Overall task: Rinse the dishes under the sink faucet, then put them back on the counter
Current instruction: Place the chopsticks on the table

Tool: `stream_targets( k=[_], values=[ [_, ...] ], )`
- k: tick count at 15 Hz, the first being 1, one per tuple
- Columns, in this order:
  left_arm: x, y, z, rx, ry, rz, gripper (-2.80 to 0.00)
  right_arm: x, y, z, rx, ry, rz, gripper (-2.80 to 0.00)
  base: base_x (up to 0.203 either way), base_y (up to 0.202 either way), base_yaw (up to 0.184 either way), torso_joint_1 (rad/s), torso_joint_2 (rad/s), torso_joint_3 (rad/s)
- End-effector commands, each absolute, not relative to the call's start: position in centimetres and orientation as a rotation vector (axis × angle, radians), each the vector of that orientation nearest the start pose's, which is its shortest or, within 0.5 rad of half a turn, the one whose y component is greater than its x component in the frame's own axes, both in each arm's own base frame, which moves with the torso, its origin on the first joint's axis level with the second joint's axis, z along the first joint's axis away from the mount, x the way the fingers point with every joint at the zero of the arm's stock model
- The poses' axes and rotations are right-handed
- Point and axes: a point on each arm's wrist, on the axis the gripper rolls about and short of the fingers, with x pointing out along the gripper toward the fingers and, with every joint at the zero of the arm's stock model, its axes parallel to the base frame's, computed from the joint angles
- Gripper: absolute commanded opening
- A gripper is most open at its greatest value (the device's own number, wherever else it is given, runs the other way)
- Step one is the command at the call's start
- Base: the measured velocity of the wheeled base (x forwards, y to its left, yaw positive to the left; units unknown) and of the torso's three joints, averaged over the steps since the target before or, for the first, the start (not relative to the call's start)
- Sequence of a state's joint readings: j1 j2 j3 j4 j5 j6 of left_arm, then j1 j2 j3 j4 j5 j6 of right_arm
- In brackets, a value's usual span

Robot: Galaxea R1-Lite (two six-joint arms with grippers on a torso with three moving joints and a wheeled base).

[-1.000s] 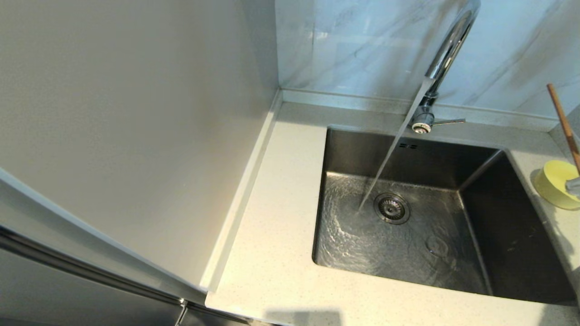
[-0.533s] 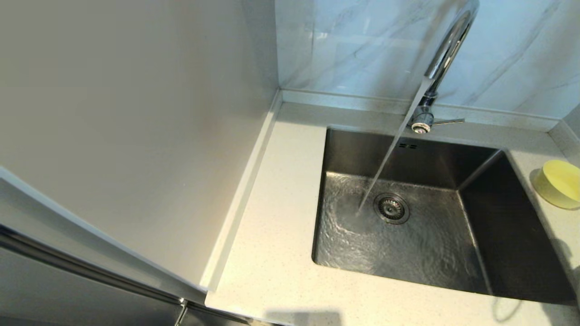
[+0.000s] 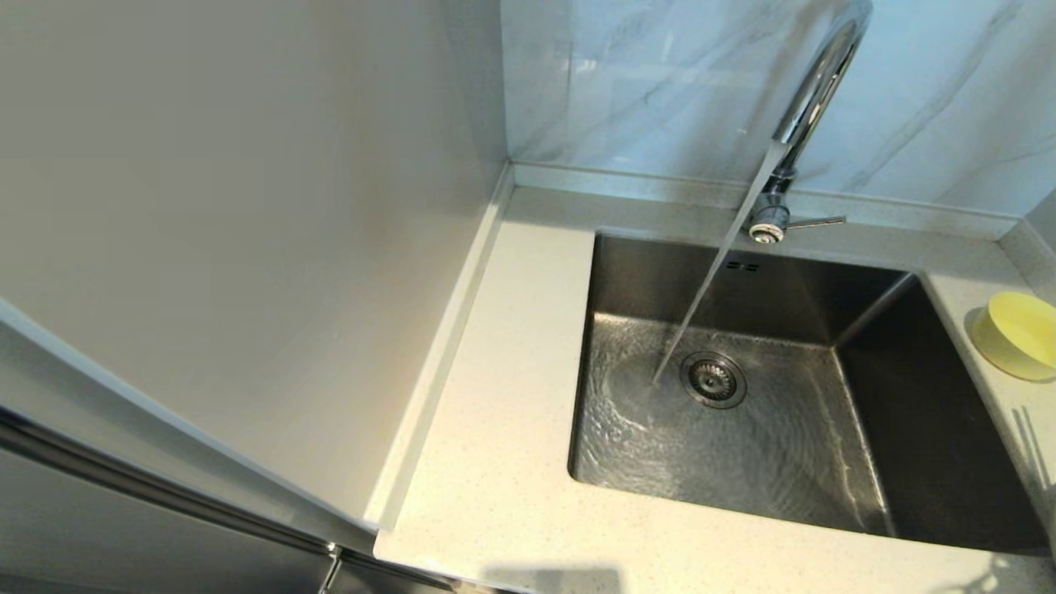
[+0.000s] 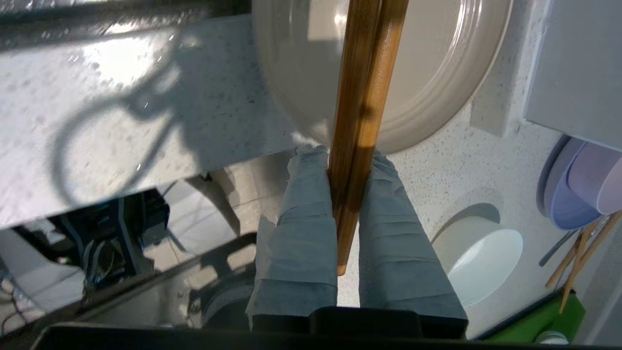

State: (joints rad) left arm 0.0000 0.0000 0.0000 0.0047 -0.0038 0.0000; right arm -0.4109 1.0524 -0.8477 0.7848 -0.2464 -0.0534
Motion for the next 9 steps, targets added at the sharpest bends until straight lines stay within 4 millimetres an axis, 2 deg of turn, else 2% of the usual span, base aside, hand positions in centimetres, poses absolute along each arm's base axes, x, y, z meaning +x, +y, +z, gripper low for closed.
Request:
stream_targets(
  k=[1, 5, 9],
  values=[
    [-2.3, 0.0, 7.5, 0.000, 0.005, -0.003, -2.80, 9.0, -4.8, 20.0, 0.046, 1.029, -0.598, -2.80, 0.000, 0.000, 0.000, 0.000, 0.00, 0.000],
    [-2.3, 0.0, 7.5, 0.000, 0.005, -0.003, -2.80, 10.6, -6.7, 17.3, 0.073, 1.009, -0.690, -2.80, 0.000, 0.000, 0.000, 0.000, 0.00, 0.000],
    [-2.3, 0.0, 7.5, 0.000, 0.005, -0.004, -2.80, 10.7, -8.1, 15.9, 0.057, 1.040, -0.734, -2.80, 0.000, 0.000, 0.000, 0.000, 0.00, 0.000]
  ],
)
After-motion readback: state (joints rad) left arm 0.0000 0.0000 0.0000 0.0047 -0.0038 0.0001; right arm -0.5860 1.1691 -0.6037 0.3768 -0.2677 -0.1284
